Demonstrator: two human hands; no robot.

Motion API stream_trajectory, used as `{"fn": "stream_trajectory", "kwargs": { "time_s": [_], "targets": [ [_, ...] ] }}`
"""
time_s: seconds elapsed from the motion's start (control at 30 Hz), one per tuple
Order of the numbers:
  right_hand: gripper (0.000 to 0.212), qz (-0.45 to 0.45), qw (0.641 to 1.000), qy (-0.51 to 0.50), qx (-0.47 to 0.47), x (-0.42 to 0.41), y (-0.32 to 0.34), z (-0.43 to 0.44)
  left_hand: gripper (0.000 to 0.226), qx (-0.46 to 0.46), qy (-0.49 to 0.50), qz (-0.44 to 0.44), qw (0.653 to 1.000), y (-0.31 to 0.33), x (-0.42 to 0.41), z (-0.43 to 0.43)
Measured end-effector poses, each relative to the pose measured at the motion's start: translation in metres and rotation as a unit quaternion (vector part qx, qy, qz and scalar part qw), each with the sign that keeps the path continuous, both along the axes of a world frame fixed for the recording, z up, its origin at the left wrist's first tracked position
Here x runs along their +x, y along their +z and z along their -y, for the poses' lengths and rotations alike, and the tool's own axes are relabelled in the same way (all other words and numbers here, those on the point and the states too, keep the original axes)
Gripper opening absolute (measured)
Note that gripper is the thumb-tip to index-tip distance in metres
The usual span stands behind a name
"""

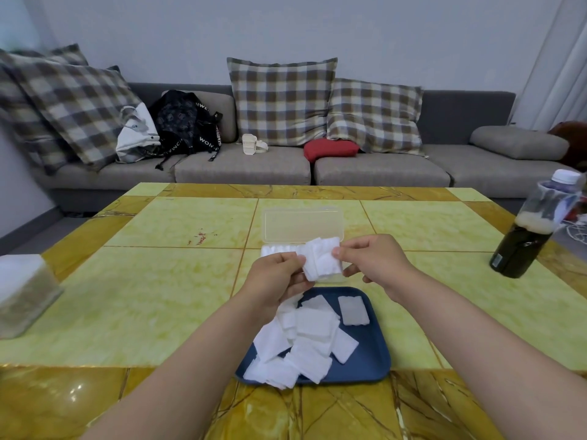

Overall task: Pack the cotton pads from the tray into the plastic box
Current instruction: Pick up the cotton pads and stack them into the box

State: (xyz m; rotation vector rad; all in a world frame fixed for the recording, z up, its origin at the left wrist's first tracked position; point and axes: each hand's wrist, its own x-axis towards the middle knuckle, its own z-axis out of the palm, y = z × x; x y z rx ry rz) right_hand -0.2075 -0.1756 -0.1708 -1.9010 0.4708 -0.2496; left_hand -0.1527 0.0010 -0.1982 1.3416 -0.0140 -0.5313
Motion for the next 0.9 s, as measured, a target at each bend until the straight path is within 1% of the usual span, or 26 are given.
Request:
{"fn": "stream_trajectory", "kwargs": {
  "time_s": [0.1,0.23,0.33,0.47,0.53,0.6,0.67,0.73,0.8,0.83,0.9],
  "targets": [
    [0.005,0.018,0.999,0.03,0.009,-0.002,0.008,0.002,0.017,0.015,0.003,0.017,1.0,0.0,0.001,-0.001],
    [0.008,-0.004,0.997,0.075,-0.024,-0.004,0.01,0.0,0.015,0.015,-0.047,0.031,0.998,0.006,-0.004,-0.003],
    [0.008,-0.01,0.996,0.072,-0.054,-0.003,0.006,-0.003,0.018,0.013,-0.073,0.039,0.996,0.01,-0.007,-0.002],
    [0.016,-0.003,0.996,0.066,-0.067,-0.002,0.005,-0.005,0.027,-0.002,-0.085,0.027,0.996,0.012,-0.008,0.0],
    [0.017,-0.003,0.994,0.075,-0.081,-0.003,0.004,-0.006,0.029,0.017,-0.089,0.041,0.995,0.013,-0.008,0.0],
    [0.018,0.002,0.992,0.082,-0.092,-0.002,0.003,-0.005,0.026,0.055,-0.075,0.059,0.994,0.01,-0.007,0.0],
    [0.021,-0.007,0.988,0.079,-0.131,0.0,-0.002,0.002,0.012,0.082,-0.046,0.064,0.994,0.006,-0.005,0.001],
    [0.021,-0.047,0.967,0.092,-0.234,0.002,-0.012,0.013,0.006,0.1,-0.021,0.064,0.993,0.002,-0.003,0.0],
    [0.013,-0.116,0.92,0.137,-0.347,0.0,-0.022,0.02,0.006,0.114,-0.011,0.069,0.991,-0.001,-0.001,-0.001],
    [0.016,-0.149,0.898,0.161,-0.382,-0.002,-0.025,0.021,0.007,0.118,-0.01,0.07,0.991,-0.002,0.0,-0.002],
    [0.026,-0.184,0.867,0.189,-0.423,-0.004,-0.03,0.022,0.012,0.125,-0.005,0.073,0.989,-0.004,0.003,-0.002]
  ]
}}
